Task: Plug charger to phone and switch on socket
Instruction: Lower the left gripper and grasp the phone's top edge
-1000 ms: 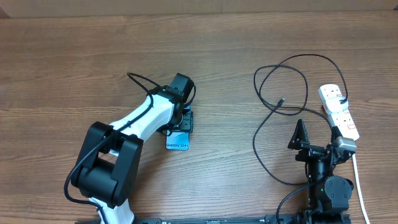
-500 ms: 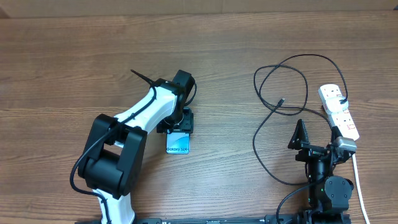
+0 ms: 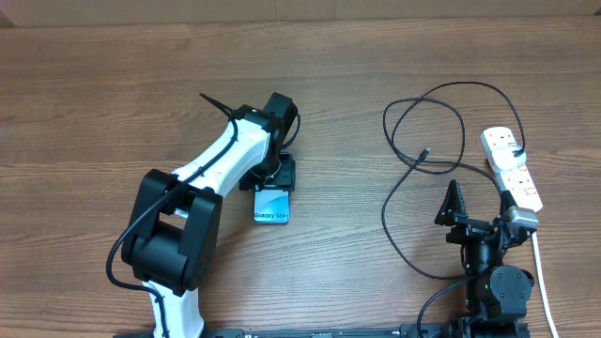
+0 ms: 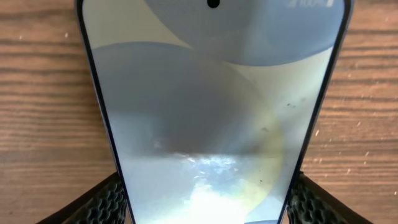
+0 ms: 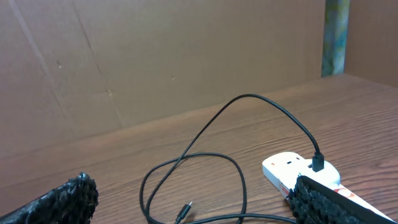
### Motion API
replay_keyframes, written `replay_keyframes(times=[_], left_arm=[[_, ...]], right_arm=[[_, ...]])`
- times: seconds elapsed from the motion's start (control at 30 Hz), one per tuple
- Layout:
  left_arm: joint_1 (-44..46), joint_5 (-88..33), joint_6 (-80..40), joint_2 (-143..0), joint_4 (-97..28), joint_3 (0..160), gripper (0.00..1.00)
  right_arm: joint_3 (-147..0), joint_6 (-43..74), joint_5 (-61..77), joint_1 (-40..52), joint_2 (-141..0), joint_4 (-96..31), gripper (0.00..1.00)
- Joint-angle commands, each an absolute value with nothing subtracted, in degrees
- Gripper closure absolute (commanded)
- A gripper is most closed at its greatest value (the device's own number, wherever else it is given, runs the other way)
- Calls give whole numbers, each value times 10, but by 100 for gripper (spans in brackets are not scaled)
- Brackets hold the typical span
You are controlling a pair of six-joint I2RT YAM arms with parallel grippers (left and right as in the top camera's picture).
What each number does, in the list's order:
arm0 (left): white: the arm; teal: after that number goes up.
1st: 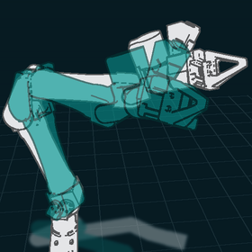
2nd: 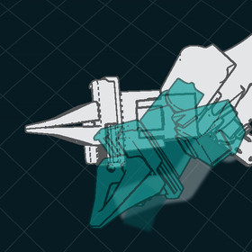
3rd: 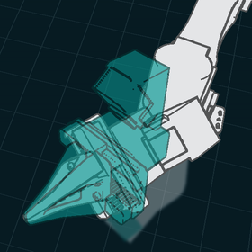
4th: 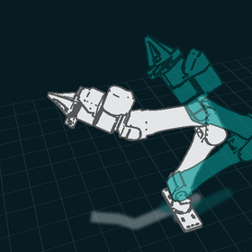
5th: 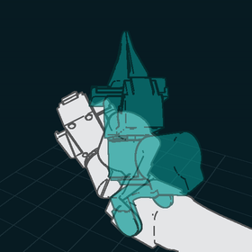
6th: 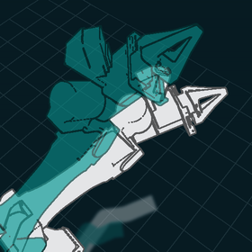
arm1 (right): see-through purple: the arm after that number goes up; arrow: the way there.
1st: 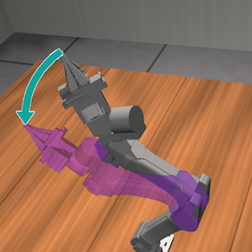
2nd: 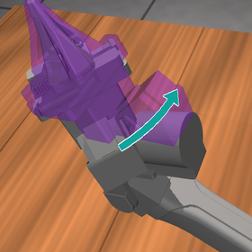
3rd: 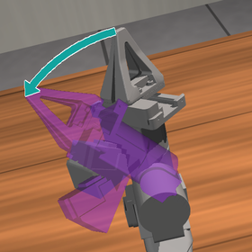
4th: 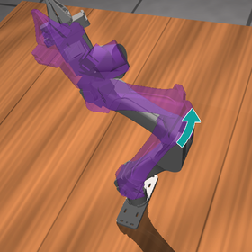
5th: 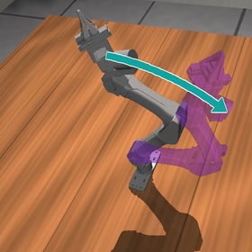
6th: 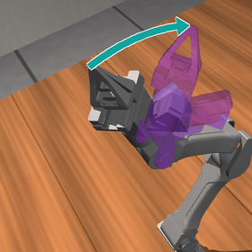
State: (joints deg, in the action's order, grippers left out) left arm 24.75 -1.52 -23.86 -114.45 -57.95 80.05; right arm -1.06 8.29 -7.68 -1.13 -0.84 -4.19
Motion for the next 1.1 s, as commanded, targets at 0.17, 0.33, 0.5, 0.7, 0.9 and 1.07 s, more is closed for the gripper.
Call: replay_keyframes(times=[0.17,0.33,0.5,0.7,0.9,1.07], left_arm=[[247,-24,-243,-1147,-623,842,34],[247,-24,-242,-1147,-646,866,34],[247,-24,-242,-1147,-677,900,34],[247,-24,-242,-1147,-705,931,34],[247,-26,-242,-1147,-730,954,33],[247,-36,-242,-1147,-755,967,33]], right_arm=[[-4,80,-74,-13,-2,-40,0],[-4,81,-74,-13,-2,-40,0],[-4,81,-74,-13,-2,-40,0],[-4,81,-74,-13,-2,-40,0],[-4,80,-74,-13,-2,-40,0],[-4,81,-74,-13,-2,-40,0]])
